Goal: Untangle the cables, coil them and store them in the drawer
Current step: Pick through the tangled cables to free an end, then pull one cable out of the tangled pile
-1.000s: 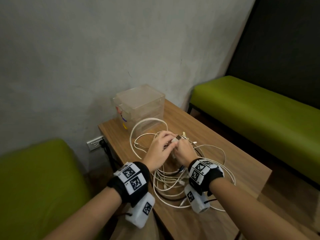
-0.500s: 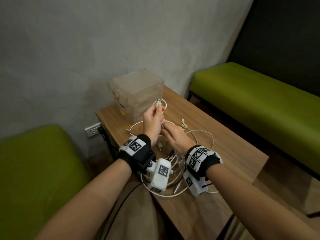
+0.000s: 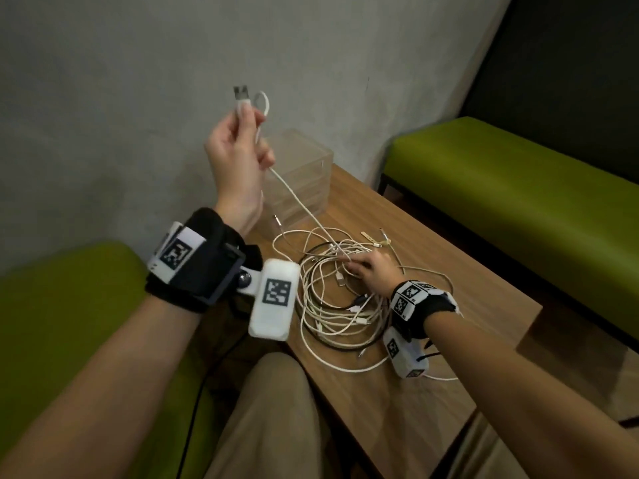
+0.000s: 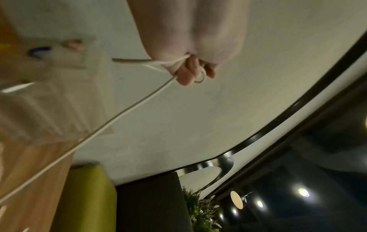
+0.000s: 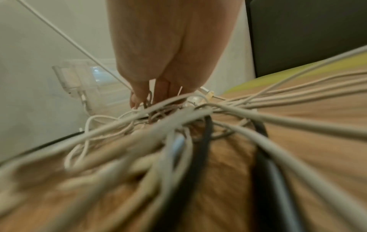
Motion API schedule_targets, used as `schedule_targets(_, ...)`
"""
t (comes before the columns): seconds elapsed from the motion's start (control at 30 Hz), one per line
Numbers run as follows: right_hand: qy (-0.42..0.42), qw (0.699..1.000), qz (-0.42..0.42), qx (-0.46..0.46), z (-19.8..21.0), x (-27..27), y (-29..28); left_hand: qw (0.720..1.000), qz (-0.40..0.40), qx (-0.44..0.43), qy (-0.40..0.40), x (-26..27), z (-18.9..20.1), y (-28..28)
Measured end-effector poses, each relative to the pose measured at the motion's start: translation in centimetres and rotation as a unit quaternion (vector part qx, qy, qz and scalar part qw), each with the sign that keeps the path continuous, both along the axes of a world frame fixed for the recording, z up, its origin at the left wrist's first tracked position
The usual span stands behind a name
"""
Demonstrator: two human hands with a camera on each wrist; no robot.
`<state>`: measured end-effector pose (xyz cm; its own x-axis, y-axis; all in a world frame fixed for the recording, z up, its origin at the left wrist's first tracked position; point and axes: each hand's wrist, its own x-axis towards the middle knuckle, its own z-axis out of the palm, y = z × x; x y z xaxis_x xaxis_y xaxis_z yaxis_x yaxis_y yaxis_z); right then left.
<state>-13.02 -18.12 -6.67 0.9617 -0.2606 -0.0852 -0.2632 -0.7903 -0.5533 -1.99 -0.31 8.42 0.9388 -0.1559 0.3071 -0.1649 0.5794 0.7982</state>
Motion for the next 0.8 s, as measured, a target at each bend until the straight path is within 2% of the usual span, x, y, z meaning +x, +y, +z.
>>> schedule_targets(0.03,-0.007,1.0,-0.004,0.001,0.2,0.1,0.0,0.999,0.005,0.019,-0.026,0.4,0.4,0.2)
schedule_targets(0.07,-0.011,1.0,-0.007,-0.005,0.5,0.2,0.1,0.995,0.02,0.076,-0.067,0.5,0.3,0.3)
schedule_targets(0.1,-0.018,1.0,-0.009,-0.014,0.8,0.3,0.2,0.976,0.041,0.169,-0.128,0.4,-0.3,0.3)
schedule_targets(0.13,-0.027,0.999,-0.01,-0.018,1.1,0.4,0.5,0.937,0.058,0.281,-0.199,0.1,-1.5,0.2)
schedule_targets(0.17,-0.041,0.999,-0.003,-0.022,1.4,0.4,0.7,0.879,0.071,0.391,-0.264,-0.4,-3.0,0.1)
schedule_targets(0.2,-0.057,0.998,0.01,-0.027,1.8,0.4,1.1,0.804,0.089,0.492,-0.322,-1.0,-4.5,-0.1)
schedule_targets(0.23,-0.073,0.996,0.025,-0.038,2.0,0.4,1.4,0.73,0.101,0.564,-0.373,-1.7,-6.0,-0.3)
schedule_targets(0.27,-0.089,0.994,0.034,-0.053,2.2,0.4,1.6,0.671,0.093,0.614,-0.406,-2.4,-7.1,-0.5)
schedule_targets(0.3,-0.103,0.992,0.038,-0.066,2.1,0.5,1.7,0.641,0.056,0.644,-0.414,-2.9,-8.0,-0.9)
schedule_targets(0.33,-0.111,0.991,0.029,-0.069,2.0,0.6,1.7,0.644,-0.009,0.656,-0.394,-3.4,-8.9,-1.3)
schedule_targets(0.4,-0.131,0.99,-0.003,-0.058,1.5,0.6,1.8,0.686,-0.142,0.64,-0.316,-4.0,-10.2,-2.2)
schedule_targets(0.43,-0.143,0.988,-0.017,-0.053,1.2,0.5,1.8,0.691,-0.158,0.64,-0.297,-4.2,-10.8,-2.7)
schedule_targets(0.57,-0.162,0.985,-0.041,-0.039,0.9,0.5,1.7,0.676,-0.1,0.657,-0.318,-4.3,-12.6,-3.8)
schedule_targets(0.6,-0.149,0.987,-0.035,-0.043,0.9,0.5,1.5,0.686,-0.111,0.649,-0.308,-4.3,-12.7,-3.7)
schedule_targets(0.7,-0.062,0.995,0.001,-0.083,0.8,0.1,0.8,0.752,-0.153,0.59,-0.25,-4.1,-12.1,-3.4)
schedule_targets(0.8,-0.028,0.995,0.001,-0.096,0.7,-0.2,0.8,0.786,-0.146,0.559,-0.221,-3.7,-11.1,-3.0)
